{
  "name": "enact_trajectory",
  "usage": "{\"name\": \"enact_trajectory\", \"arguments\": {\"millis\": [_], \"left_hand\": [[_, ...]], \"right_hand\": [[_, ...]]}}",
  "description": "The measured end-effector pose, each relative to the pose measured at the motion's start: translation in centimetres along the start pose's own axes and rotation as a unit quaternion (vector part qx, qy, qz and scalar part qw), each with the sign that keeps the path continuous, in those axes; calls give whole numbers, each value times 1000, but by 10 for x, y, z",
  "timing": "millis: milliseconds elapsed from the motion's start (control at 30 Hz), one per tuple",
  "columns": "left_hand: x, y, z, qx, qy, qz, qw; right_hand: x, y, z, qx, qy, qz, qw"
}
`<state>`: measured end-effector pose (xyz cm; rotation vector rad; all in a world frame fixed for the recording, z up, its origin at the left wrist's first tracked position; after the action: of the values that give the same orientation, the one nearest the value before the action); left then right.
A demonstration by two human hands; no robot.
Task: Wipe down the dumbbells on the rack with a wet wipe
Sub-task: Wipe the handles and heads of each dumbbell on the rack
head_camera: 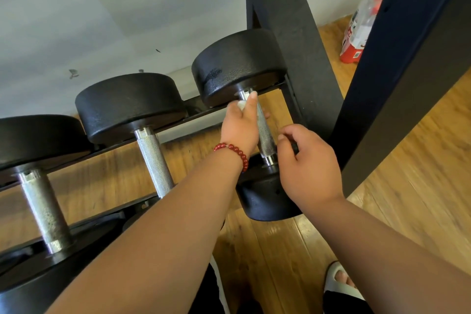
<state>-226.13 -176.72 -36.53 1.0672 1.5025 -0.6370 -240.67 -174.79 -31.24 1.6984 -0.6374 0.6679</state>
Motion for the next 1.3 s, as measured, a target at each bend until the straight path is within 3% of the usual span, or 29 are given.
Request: {"name": "enact_trajectory", "arguments": {"millis": [100, 233, 400, 567, 767, 867, 1000, 1100, 1167, 1300], "left_hand": [[-2, 5, 8, -40, -10, 16, 999], [6, 1, 10, -7, 27, -45, 999], [-12, 9, 2, -39, -31, 166, 985], [2, 2, 13, -9, 8, 17, 1000], [5, 9, -1, 17, -25, 115, 993], [2, 13, 12, -9, -4, 61, 998], [10, -1, 6, 13, 37, -1, 999], [13, 2, -12, 56, 21, 97, 994], [8, 13, -8, 28, 8, 144, 989], [-1, 11, 8, -42, 50, 41, 997]], "right_hand": [[0, 0, 0, -2, 0, 2, 1000], [-1, 0, 1, -8, 2, 0, 1000], [0, 0, 0, -10, 4, 9, 1000], [-1, 0, 1, -10, 5, -3, 1000], [-2, -1, 0, -3, 5, -3, 1000], [-3, 0, 1, -7, 3, 3, 1000], [-2, 0, 1, -6, 5, 12, 1000], [-2, 0, 0, -6, 10, 22, 1000], [-2, 1, 0, -3, 7, 24, 1000], [-2, 2, 0, -5, 4, 26, 1000]]}}
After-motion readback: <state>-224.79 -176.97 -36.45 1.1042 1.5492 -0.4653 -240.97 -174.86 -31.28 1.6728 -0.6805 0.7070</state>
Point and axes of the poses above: each hand's wrist, its own z-axis towards the middle knuckle, its own y-axis out of the back of the hand, x = y × z, the point moved 8 cm from there along z, towards the middle knuckle, and after that the axes turned 12 degrees about -y, right-handed, at the moved point
